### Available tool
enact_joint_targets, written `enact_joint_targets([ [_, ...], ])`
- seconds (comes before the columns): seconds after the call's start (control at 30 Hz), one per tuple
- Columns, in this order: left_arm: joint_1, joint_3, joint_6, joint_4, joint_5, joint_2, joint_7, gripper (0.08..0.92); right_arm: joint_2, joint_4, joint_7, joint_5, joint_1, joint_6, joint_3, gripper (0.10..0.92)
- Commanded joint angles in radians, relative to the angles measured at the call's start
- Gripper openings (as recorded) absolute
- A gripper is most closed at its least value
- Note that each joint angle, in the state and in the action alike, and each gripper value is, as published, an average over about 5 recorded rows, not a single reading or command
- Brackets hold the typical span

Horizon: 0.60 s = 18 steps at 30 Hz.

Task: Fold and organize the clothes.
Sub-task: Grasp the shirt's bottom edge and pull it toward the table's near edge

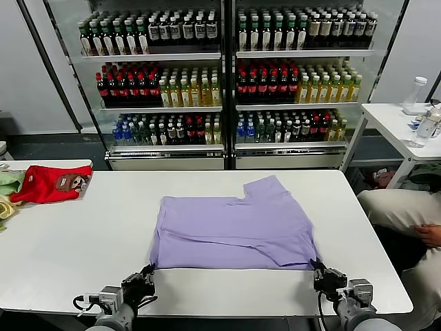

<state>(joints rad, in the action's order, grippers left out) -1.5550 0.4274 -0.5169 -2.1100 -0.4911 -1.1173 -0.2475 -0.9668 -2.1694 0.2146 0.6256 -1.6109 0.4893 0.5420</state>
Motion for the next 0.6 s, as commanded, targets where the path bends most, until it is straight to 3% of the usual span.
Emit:
enact_joint_targets([
  [0.03, -0.099, 0.063, -0.012, -0.118, -0.002, 0.033, -0.020, 0.088, 0.020, -0.109, -0.009, 0.002, -0.113, 0.003, 0.066, 0.113],
  [0.3, -0.289, 0.124, -0.007, -0.235, 0.018, 0.048, -0.065, 0.083, 0.032, -0.193, -0.010, 0.009, -0.255, 0.001, 0.112, 0.113],
  [0.6, -0.344, 0.121, -0.013, -0.249, 0.063, 0.039, -0.084, 0.083, 0.010, -0.183, -0.011, -0.046, -0.293, -0.011, 0.073, 0.149],
])
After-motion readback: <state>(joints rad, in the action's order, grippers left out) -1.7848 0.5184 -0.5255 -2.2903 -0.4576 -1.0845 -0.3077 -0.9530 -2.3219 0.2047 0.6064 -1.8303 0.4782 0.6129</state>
